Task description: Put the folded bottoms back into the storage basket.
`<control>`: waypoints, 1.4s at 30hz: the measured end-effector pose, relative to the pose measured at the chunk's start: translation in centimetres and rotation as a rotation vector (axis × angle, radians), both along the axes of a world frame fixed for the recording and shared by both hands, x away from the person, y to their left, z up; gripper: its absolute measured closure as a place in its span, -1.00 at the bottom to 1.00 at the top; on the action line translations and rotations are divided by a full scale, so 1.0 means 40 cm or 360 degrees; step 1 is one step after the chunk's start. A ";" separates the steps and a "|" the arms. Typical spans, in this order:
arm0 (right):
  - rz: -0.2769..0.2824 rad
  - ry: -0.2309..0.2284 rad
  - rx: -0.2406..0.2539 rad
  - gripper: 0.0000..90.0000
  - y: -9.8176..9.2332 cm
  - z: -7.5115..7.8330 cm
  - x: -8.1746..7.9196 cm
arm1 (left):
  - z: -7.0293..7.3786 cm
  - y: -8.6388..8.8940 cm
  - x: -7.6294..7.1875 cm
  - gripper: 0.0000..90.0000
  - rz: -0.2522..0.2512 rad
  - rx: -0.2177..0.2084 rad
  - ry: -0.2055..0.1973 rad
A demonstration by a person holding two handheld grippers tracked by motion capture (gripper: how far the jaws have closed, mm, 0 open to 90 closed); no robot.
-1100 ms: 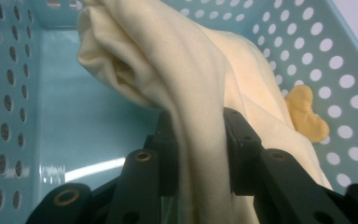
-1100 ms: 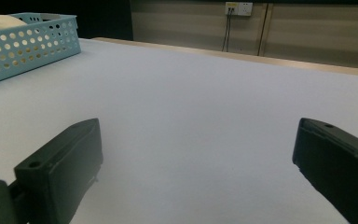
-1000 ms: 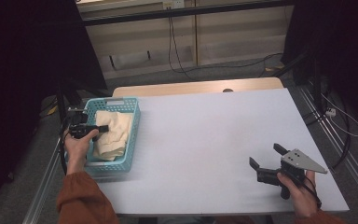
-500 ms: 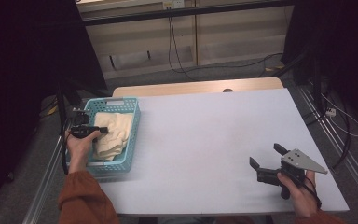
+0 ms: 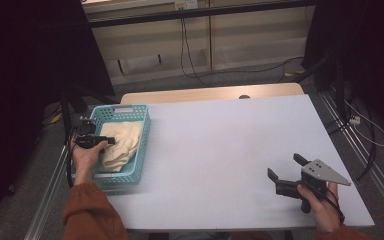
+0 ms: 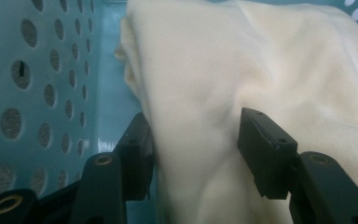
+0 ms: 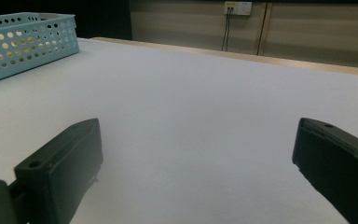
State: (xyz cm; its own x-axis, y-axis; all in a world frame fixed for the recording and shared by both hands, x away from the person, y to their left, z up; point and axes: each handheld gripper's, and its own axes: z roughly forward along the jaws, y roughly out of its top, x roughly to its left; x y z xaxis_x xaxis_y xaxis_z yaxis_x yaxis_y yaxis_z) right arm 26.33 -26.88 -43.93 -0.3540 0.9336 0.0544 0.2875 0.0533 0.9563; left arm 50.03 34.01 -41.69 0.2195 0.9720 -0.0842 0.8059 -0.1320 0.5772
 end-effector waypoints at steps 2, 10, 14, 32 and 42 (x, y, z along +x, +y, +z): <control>-0.0004 -0.0002 0.0003 -0.96 -0.001 0.000 0.001 | 0.002 0.002 0.000 -0.05 0.0007 -0.0007 0.0000; -0.0005 0.0001 0.0008 -0.96 -0.003 -0.001 0.002 | 0.002 0.002 0.001 -0.18 -0.0019 -0.0062 -0.0003; -0.0004 0.0001 0.0011 -0.96 -0.004 -0.001 0.001 | 0.007 0.000 -0.002 -0.30 -0.0040 -0.0093 -0.0007; 0.0002 0.0001 0.0014 -0.96 -0.003 -0.001 0.004 | 0.048 -0.005 -0.033 -0.90 -0.0030 -0.0085 -0.0153; 0.0004 0.0005 0.0012 -0.96 0.000 -0.002 0.009 | 0.066 0.025 -0.065 -0.90 -0.0091 -0.0258 -0.0349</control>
